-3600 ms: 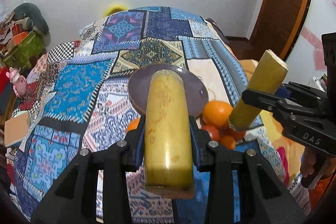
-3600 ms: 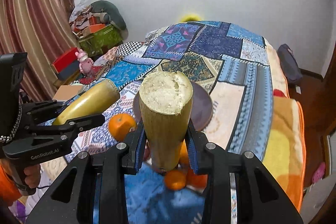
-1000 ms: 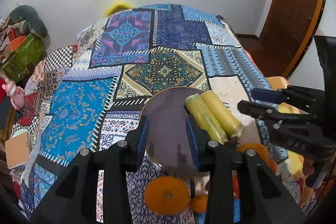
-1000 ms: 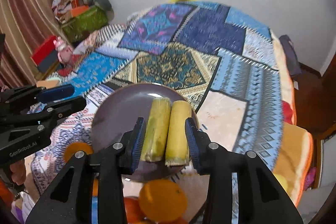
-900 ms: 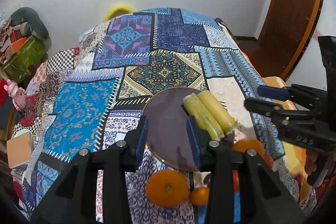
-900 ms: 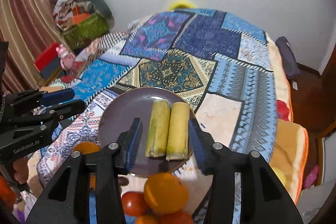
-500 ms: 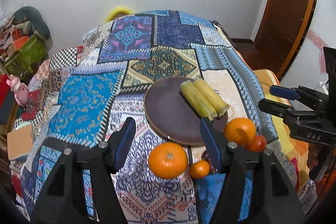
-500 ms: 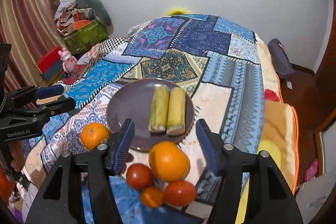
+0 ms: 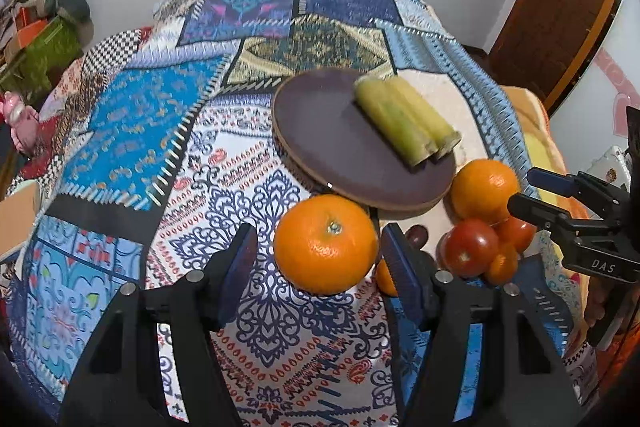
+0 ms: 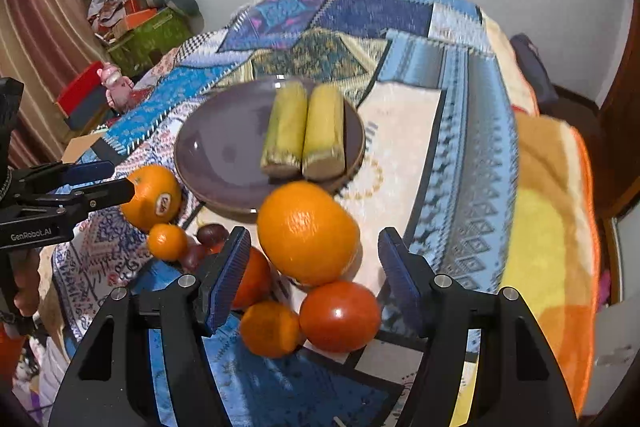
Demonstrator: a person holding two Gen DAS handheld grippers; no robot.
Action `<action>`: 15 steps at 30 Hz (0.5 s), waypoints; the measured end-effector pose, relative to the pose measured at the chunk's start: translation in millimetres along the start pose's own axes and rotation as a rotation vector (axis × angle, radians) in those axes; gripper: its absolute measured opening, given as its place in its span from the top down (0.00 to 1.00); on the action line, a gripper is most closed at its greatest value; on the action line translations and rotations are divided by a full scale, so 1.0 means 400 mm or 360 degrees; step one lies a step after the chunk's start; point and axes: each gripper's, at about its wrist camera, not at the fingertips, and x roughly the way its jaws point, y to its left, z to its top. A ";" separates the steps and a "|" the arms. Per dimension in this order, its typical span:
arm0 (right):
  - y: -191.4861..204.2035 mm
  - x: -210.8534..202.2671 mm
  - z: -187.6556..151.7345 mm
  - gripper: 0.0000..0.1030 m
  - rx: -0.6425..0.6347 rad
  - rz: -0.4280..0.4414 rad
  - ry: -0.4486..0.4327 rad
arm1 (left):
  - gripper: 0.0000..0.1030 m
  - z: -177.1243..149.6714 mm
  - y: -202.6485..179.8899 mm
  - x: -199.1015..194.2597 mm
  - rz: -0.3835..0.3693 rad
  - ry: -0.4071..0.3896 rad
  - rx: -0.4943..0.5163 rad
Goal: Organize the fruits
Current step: 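Grasp a large orange with the left tool while the right tool grasps another orange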
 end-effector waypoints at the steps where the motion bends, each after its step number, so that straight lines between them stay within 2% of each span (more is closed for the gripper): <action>1: -0.002 0.007 -0.002 0.39 0.0008 0.0005 0.0012 | 0.38 -0.003 0.001 0.011 -0.0002 0.0014 -0.0003; 7: -0.008 0.048 -0.016 0.39 0.0059 0.0053 0.0065 | 0.37 -0.013 -0.004 0.055 -0.0033 0.0062 -0.0008; 15: -0.009 0.078 -0.012 0.36 0.0130 0.0096 0.0069 | 0.35 -0.009 -0.006 0.087 -0.0079 0.0080 -0.0036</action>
